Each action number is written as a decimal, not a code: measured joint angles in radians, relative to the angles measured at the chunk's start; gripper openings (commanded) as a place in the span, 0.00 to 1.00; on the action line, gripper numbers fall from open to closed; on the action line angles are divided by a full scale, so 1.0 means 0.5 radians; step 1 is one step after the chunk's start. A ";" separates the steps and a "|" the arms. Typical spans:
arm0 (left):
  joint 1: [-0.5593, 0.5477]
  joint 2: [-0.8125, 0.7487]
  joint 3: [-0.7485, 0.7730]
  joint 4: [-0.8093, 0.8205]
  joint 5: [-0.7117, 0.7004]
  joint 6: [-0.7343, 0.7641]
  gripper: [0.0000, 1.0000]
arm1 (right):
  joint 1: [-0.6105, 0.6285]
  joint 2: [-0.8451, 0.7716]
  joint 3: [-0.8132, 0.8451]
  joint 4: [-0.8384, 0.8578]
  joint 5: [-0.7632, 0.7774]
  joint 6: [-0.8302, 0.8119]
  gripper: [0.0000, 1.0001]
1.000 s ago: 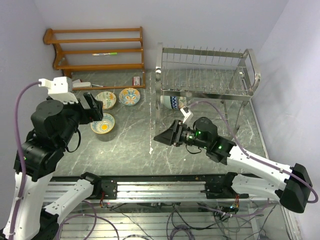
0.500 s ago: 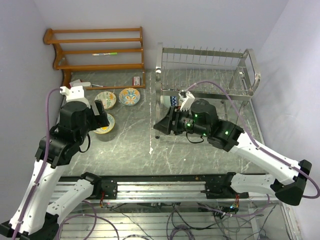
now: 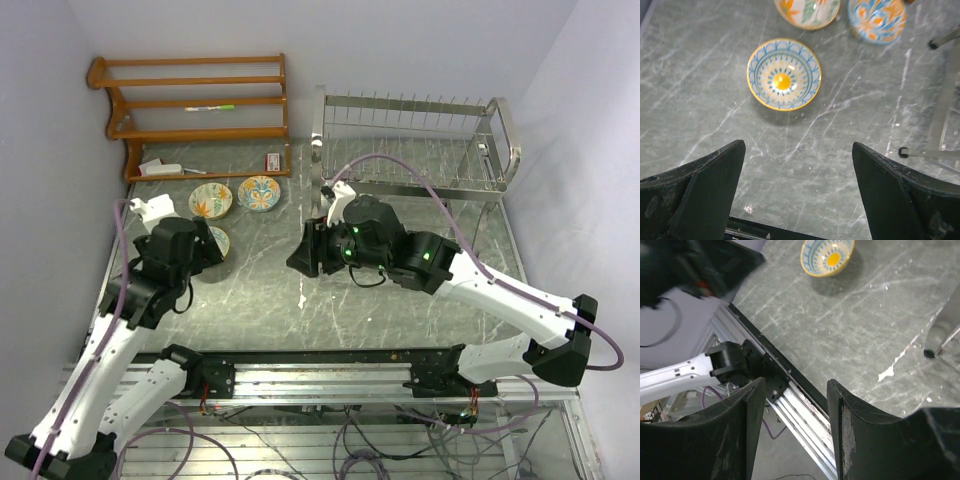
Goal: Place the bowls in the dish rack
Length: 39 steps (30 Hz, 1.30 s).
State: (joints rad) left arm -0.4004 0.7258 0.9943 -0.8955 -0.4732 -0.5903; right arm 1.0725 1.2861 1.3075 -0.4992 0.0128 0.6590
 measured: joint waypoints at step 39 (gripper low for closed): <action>0.591 1.022 -0.345 1.074 0.537 -0.237 0.84 | 0.002 0.066 0.156 -0.154 -0.002 -0.253 0.54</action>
State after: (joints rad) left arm -0.1051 1.2369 0.8219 -0.3584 -0.2047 -0.7090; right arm 1.0737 1.3190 1.3857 -0.5762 0.0120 0.5327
